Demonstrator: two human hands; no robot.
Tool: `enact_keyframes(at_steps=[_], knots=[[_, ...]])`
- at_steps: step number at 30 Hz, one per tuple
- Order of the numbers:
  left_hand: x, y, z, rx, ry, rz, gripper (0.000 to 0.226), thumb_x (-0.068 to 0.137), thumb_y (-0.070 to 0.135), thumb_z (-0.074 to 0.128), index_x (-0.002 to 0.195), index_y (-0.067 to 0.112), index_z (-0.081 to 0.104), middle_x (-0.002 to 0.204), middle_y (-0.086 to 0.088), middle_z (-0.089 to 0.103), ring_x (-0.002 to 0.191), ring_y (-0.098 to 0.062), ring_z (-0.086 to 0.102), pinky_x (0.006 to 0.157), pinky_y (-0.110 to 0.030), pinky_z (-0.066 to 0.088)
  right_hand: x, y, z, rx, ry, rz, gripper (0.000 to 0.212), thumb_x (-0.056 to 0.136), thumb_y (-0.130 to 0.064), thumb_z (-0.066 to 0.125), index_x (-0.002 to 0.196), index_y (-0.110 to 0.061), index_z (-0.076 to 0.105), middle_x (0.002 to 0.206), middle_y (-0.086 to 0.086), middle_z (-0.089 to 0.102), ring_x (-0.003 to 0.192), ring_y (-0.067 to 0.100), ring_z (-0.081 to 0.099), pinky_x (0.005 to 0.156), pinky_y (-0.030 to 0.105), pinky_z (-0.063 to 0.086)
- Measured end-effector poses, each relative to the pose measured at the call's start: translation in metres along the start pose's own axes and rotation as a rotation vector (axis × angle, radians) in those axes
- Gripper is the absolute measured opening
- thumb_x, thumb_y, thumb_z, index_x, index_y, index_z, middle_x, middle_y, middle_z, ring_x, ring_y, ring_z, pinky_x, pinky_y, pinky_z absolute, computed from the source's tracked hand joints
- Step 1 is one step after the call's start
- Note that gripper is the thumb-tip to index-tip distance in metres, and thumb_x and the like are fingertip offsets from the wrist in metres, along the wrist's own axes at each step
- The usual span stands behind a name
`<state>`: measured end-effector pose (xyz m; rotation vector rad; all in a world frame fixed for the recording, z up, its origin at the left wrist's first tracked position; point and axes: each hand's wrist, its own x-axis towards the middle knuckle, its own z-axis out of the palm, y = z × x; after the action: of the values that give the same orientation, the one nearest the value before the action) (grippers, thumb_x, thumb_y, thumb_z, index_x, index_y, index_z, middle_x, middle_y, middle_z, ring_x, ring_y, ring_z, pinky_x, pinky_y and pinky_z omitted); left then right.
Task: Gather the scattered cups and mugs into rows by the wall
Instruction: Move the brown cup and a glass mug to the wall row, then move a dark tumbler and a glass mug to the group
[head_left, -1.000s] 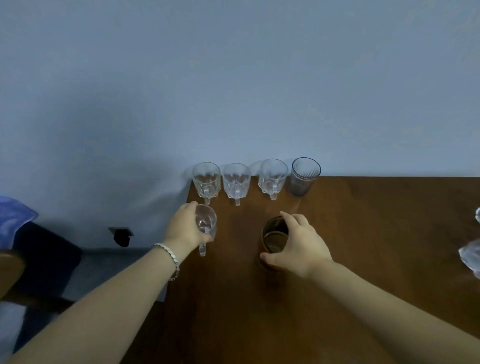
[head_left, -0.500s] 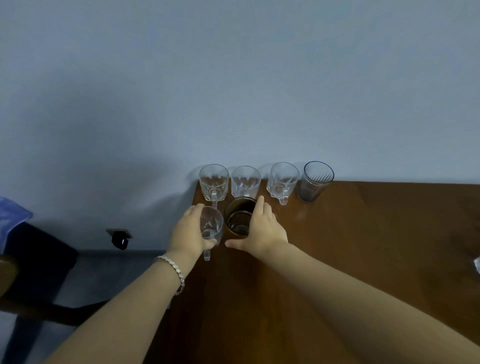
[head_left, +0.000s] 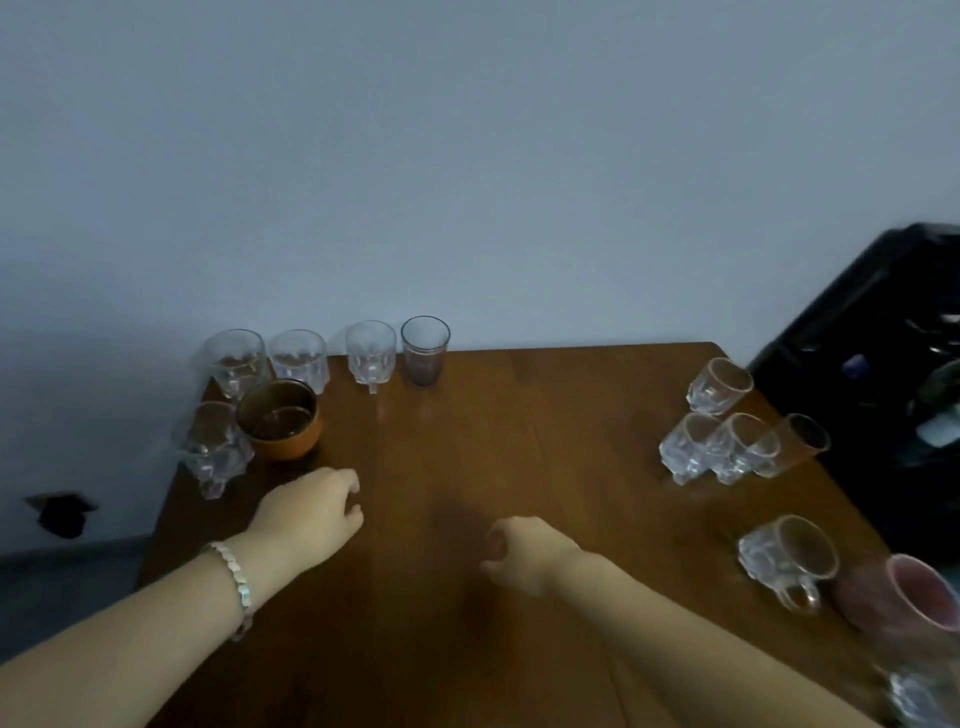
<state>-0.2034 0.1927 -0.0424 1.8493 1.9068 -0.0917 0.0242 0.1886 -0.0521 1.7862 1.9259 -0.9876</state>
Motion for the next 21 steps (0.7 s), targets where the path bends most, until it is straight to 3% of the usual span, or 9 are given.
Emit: enact_keyframes(at_steps=[3,11,16,19,21], knots=[[-0.022,0.065,0.019,-0.017,-0.155,0.078,0.029,0.093,0.033,0.051,0.119,0.022,0.058,0.112,0.003,0.065,0.097,-0.015,0.063,0.085,-0.032,0.054,-0.036,0.061,-0.004,0.04,0.041,0.005,0.042,0.092,-0.033,0.055,0.131,-0.015,0.051,0.13,0.006,0.058,0.117,0.025,0.057,0.098,0.037,0.049],[-0.072,0.217,0.085,-0.11,-0.19,0.138,0.03,0.093,0.03,0.051,0.121,0.021,0.059,0.115,0.001,0.065,0.102,-0.014,0.062,0.09,-0.032,0.054,-0.1,0.241,-0.029,0.014,0.233,0.034,0.041,0.091,-0.029,0.057,0.128,-0.015,0.054,0.13,0.008,0.057,0.117,0.026,0.056,0.099,0.038,0.048],[-0.098,0.266,0.111,-0.118,-0.191,0.065,0.029,0.094,0.028,0.052,0.121,0.022,0.059,0.113,0.004,0.065,0.1,-0.01,0.062,0.087,-0.026,0.053,-0.095,0.325,-0.046,0.032,0.402,0.113,0.065,0.086,-0.03,0.064,0.142,-0.019,0.034,0.15,0.01,0.029,0.134,0.031,0.033,0.106,0.043,0.038],[-0.108,0.283,0.118,-0.119,-0.186,0.006,0.029,0.094,0.027,0.052,0.122,0.022,0.057,0.114,0.004,0.065,0.099,-0.008,0.061,0.083,-0.02,0.05,-0.075,0.346,-0.053,0.053,0.36,0.134,0.092,0.081,-0.036,0.07,0.15,-0.026,0.011,0.159,0.009,0.009,0.142,0.034,0.021,0.11,0.047,0.032],[-0.115,0.289,0.12,-0.125,-0.178,-0.032,0.03,0.094,0.026,0.052,0.123,0.021,0.056,0.114,0.003,0.064,0.099,-0.008,0.061,0.083,-0.02,0.049,-0.058,0.352,-0.052,0.082,0.293,0.135,0.104,0.077,-0.034,0.075,0.151,-0.027,0.002,0.16,0.006,0.006,0.142,0.034,0.021,0.11,0.049,0.033]])
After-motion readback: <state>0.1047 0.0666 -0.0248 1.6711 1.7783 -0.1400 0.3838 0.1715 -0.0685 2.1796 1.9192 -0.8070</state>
